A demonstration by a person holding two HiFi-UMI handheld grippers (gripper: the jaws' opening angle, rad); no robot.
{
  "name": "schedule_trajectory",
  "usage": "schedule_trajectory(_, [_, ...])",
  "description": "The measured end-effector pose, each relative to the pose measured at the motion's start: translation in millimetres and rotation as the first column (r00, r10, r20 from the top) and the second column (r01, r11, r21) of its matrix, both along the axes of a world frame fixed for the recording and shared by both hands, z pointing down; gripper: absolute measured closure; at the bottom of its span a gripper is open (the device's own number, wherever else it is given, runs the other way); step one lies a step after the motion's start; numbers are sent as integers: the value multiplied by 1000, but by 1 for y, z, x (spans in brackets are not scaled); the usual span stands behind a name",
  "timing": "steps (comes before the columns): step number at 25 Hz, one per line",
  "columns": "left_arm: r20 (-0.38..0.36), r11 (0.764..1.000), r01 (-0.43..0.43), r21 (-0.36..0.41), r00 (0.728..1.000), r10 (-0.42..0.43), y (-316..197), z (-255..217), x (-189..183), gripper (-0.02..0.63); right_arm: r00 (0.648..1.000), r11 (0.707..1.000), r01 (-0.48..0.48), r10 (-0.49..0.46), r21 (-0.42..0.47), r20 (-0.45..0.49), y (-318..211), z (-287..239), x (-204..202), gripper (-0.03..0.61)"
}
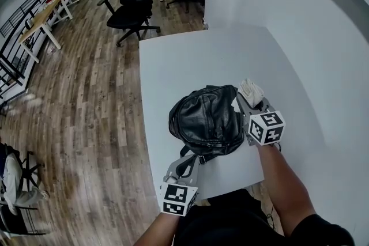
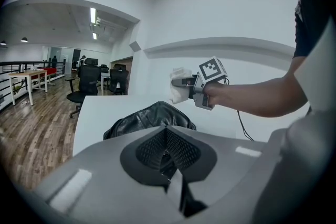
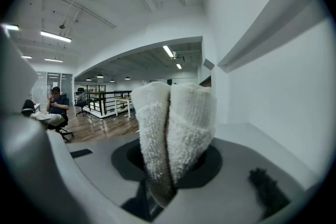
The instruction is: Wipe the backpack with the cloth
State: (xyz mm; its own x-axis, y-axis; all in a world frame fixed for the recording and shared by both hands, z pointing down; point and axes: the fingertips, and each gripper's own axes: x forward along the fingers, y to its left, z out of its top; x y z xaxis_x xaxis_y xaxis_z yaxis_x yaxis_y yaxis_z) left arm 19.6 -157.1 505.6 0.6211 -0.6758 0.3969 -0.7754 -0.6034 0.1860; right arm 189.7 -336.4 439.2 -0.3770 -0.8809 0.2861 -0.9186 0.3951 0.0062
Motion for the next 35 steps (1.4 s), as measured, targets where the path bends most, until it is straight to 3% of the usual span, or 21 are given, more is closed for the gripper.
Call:
schedule_trajectory(10, [4,1000,15,1,1000,-15,6,-1,-9,607,1000,999,-21,21,27,-13,3,-12,10,479])
schedule_trajectory(16, [3,999,35,3,999,-35,13,-2,-18,607,999,999,36,-37,39,15,13,-19,-21,479])
schedule_trajectory(21, [-17,997,78,-6,997,-78,22,-6,-32,607,991,992,130,-130,-3,28,28,-3,-63,479])
schedule_trajectory(35, [7,981,191,-37,982,-191,49,5,-72,607,929,902,370,-355,-224,106,67,90,-181,479])
